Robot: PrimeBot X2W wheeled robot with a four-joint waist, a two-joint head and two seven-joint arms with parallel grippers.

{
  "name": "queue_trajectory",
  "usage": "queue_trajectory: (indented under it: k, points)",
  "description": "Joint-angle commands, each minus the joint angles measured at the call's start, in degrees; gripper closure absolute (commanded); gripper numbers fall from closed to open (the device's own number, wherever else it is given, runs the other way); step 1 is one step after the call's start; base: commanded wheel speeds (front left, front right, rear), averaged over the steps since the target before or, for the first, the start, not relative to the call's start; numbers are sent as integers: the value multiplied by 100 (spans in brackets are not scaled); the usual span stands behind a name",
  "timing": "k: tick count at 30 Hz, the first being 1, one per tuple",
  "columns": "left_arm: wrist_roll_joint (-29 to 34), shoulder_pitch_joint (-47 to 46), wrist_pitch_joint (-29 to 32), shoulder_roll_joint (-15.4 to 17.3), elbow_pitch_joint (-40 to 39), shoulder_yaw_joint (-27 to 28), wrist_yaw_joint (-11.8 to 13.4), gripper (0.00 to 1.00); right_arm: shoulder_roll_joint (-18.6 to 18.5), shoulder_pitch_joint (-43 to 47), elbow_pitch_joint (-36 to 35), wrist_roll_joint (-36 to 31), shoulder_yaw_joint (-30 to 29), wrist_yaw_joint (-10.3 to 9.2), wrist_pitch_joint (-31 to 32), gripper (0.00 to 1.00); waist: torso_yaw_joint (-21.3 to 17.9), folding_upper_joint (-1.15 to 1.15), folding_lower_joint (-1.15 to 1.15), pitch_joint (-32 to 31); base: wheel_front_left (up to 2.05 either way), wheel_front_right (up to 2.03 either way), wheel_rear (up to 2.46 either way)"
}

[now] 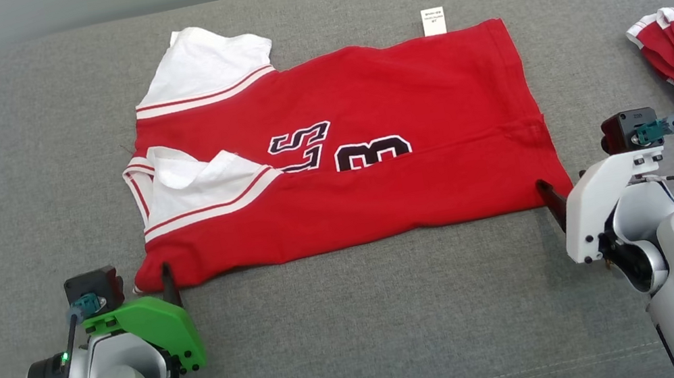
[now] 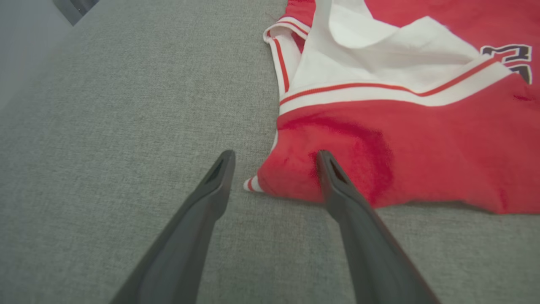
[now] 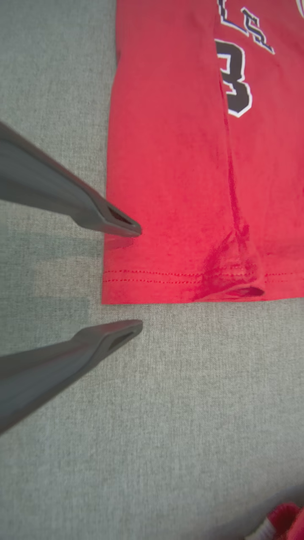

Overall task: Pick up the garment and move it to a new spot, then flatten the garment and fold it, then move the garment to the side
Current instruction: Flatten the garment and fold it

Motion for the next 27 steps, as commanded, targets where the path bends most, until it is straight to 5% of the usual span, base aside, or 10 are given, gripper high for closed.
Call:
queue_trajectory:
  k: [1, 4, 5, 9, 10, 11, 12, 13, 14, 27]
  points:
    - [18, -101, 20, 19, 53, 0, 8, 0, 3, -89, 60, -43, -26, -1, -61, 0, -8, 0, 0, 51, 0, 0, 0]
    - [22, -210, 36, -3, 202, -12, -7, 13, 37, -189, 269, -122, -55, -1, -98, 0, -19, 0, 0, 121, 0, 0, 0]
    - [17, -243, 46, -19, 254, -25, -24, 39, 43, -218, 349, -149, -56, -1, -86, 0, -18, 0, 0, 142, 0, 0, 0]
    - [-19, -337, 60, -77, 421, -44, -69, 72, 71, -321, 579, -165, -5, -1, -149, 0, -12, 0, 0, 213, 0, 0, 0]
    - [-28, -364, 21, -92, 505, -50, -106, 96, 81, -350, 675, -150, 14, -1, -185, 0, -13, 0, 0, 239, 0, 0, 0]
    - [-31, -379, -1, -98, 537, -55, -108, 100, 88, -359, 732, -135, 21, -1, -181, 20, -13, 0, 0, 248, 0, 0, 0]
    - [-37, -393, -10, -109, 577, -60, -121, 100, 91, -376, 778, -129, 32, -1, -197, 51, -11, 0, 0, 252, 0, 0, 0]
    - [-43, -400, -27, -115, 617, -66, -150, 100, 92, -393, 819, -126, 38, -1, -215, 65, -9, 0, 0, 252, 0, 0, 0]
    - [-44, -396, -47, -126, 652, -77, -156, 100, 95, -402, 862, -128, 47, -1, -224, 100, -4, 0, 0, 250, 0, 0, 0]
    - [-140, -134, -339, -225, 733, -149, -428, 100, -142, 10, 596, 129, 74, -6, -180, 100, 38, 0, 0, -127, 0, 0, 0]
